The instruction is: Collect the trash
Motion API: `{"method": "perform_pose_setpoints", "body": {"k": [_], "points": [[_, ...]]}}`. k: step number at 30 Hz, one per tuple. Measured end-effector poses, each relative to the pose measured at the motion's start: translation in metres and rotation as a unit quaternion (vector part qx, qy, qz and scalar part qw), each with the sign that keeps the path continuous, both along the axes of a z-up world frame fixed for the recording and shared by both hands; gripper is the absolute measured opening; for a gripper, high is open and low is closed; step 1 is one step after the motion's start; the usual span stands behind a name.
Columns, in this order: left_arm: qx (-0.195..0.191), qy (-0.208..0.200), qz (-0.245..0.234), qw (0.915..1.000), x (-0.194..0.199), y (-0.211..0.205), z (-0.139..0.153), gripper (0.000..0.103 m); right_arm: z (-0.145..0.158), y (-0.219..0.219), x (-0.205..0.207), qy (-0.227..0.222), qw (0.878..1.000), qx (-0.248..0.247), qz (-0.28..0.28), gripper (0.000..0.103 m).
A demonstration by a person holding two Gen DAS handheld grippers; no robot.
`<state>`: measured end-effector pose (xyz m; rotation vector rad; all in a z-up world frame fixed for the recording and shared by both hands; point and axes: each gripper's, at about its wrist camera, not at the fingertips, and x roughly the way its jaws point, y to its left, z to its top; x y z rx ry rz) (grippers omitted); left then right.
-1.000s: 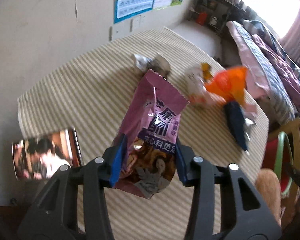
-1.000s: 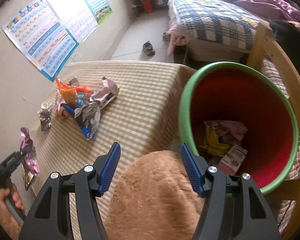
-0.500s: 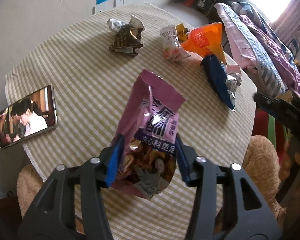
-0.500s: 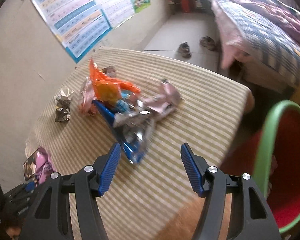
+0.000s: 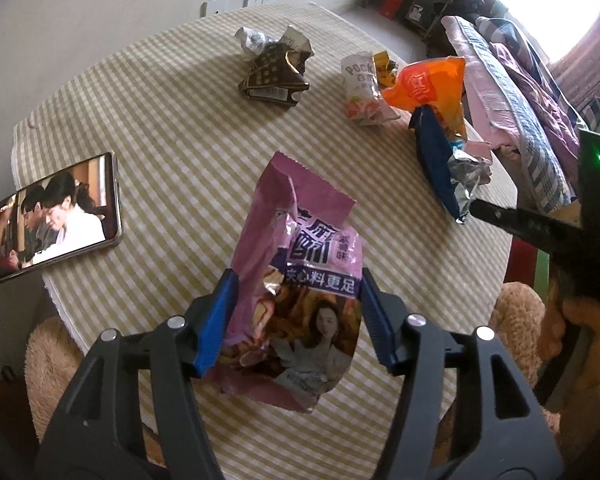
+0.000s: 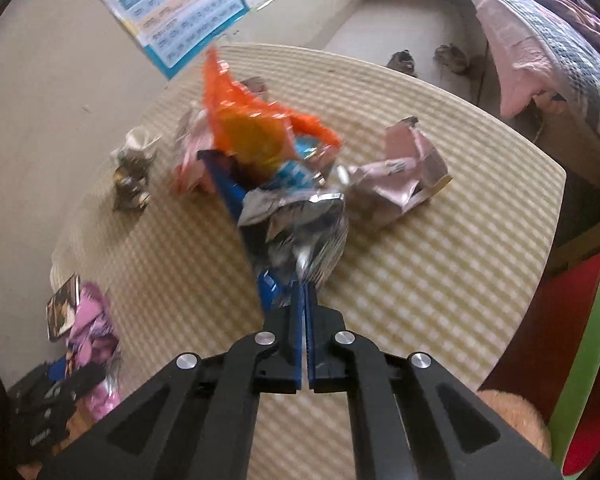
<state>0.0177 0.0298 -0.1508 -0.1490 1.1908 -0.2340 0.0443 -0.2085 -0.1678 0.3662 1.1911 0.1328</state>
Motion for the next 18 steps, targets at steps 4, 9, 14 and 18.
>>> {"method": "perform_pose_setpoints", "body": {"k": [4,9,14,18], "points": [[-0.001,0.006,0.0,1.0,0.001,0.0,-0.004,0.061,0.005,0.005,-0.012,-0.007,1.0,0.004,0.015,0.005],[-0.003,0.013,0.002,0.9999,0.0,0.0,-0.007,0.061,0.012,-0.005,-0.008,-0.033,0.999,-0.003,-0.025,0.045],[-0.004,0.011,0.008,0.9999,0.002,0.004,-0.007,0.061,0.028,0.004,0.007,-0.071,0.996,-0.053,-0.006,0.055],[-0.005,0.016,0.009,0.9998,0.002,0.004,-0.009,0.061,0.02,0.017,0.03,-0.06,0.995,-0.071,0.027,0.061]]}}
